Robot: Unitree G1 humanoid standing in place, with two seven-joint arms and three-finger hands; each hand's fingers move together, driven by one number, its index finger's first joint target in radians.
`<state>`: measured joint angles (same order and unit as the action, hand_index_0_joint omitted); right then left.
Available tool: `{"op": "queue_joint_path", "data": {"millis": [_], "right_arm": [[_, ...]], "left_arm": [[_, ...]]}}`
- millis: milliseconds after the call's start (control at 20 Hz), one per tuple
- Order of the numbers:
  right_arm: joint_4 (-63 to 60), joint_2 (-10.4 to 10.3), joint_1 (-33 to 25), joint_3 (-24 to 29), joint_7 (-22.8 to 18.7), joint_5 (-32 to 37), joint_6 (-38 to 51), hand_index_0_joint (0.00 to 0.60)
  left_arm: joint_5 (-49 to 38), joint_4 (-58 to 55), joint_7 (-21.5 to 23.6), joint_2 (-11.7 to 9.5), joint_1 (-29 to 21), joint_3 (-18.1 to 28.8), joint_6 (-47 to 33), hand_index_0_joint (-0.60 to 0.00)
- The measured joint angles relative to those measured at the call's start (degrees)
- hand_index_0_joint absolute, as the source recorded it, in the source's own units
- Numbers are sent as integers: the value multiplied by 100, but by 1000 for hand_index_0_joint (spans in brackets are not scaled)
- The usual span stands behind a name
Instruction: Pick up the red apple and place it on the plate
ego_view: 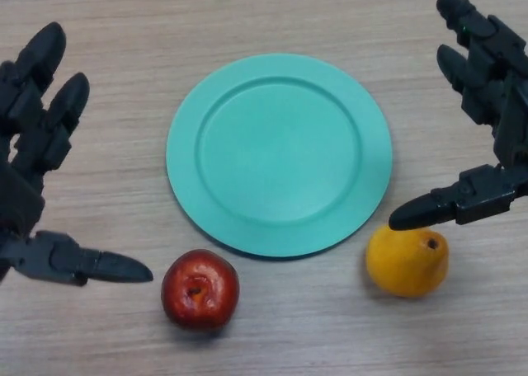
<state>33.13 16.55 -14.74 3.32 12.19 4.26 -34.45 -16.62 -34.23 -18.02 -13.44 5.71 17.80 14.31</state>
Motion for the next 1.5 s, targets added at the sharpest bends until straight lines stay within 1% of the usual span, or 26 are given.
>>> {"op": "queue_joint_path", "data": {"millis": [50,100,150,200,250,350,450,500,600,700,750,800,850,900,950,1000,1050,1100,1200,1300,1400,1500], "right_arm": [[-1,0,-2,-7,-13,0,0,0],[-9,-11,-2,-30,-22,1,0,0],[-24,-50,-2,-38,-28,20,0,0],[-81,-125,-4,-47,-85,20,0,0],[-111,-134,-5,-103,-163,21,0,0],[-132,-133,-6,-185,-176,142,0,0],[-256,-133,-44,-198,-189,132,1,0],[-333,-135,-59,-199,-267,120,1,0],[-334,-145,-67,-215,-268,121,3,0],[-350,-145,-82,-210,-269,119,3,0],[-365,-145,-90,-211,-269,121,4,0],[-408,-145,-113,-210,-269,120,4,0],[-410,-145,-119,-211,-270,123,4,0],[-409,-145,-129,-210,-272,122,4,0],[-409,-145,-133,-210,-272,122,4,0],[-404,-145,-151,-211,-273,123,4,0],[-379,-145,-178,-211,-273,123,3,0],[-266,-143,-251,-211,-277,136,-60,0],[-124,-134,-474,-187,-366,383,-276,0],[-106,-133,-496,-201,-377,476,-277,0],[-106,-130,-499,-193,-380,514,-293,0],[-105,-106,-538,-187,-393,534,-492,0]], "left_arm": [[145,114,1,108,151,-64,-233,0],[295,269,7,279,377,-184,-518,0],[548,451,68,323,525,-348,-892,0],[957,772,121,342,637,-570,-1431,0],[1077,1010,120,351,635,-636,-1633,0],[1355,1683,210,353,586,-689,-2205,0],[1550,2153,436,350,710,-1048,-2778,0],[1565,2338,448,351,757,-1353,-2896,0],[1573,2704,457,347,721,-1671,-2965,0],[1610,3027,510,332,581,-1714,-3049,0],[1648,3180,629,318,524,-1721,-3173,0],[1947,3332,854,312,471,-1730,-3284,0],[2102,3441,963,308,440,-1745,-3363,0],[2240,3481,1056,300,437,-1810,-3363,-149],[2244,3481,1081,297,429,-1869,-3363,-250],[2347,3482,1106,288,394,-1957,-3365,-399],[2580,3487,1106,275,353,-1967,-3366,-500],[2780,3519,1100,183,293,-1998,-3372,-600],[2924,3463,924,92,272,-2035,-3367,-600],[2986,3182,863,93,294,-2119,-3220,-600],[3402,2698,865,108,309,-2143,-2655,-600],[3397,2078,857,110,307,-2149,-2021,-600]]}}
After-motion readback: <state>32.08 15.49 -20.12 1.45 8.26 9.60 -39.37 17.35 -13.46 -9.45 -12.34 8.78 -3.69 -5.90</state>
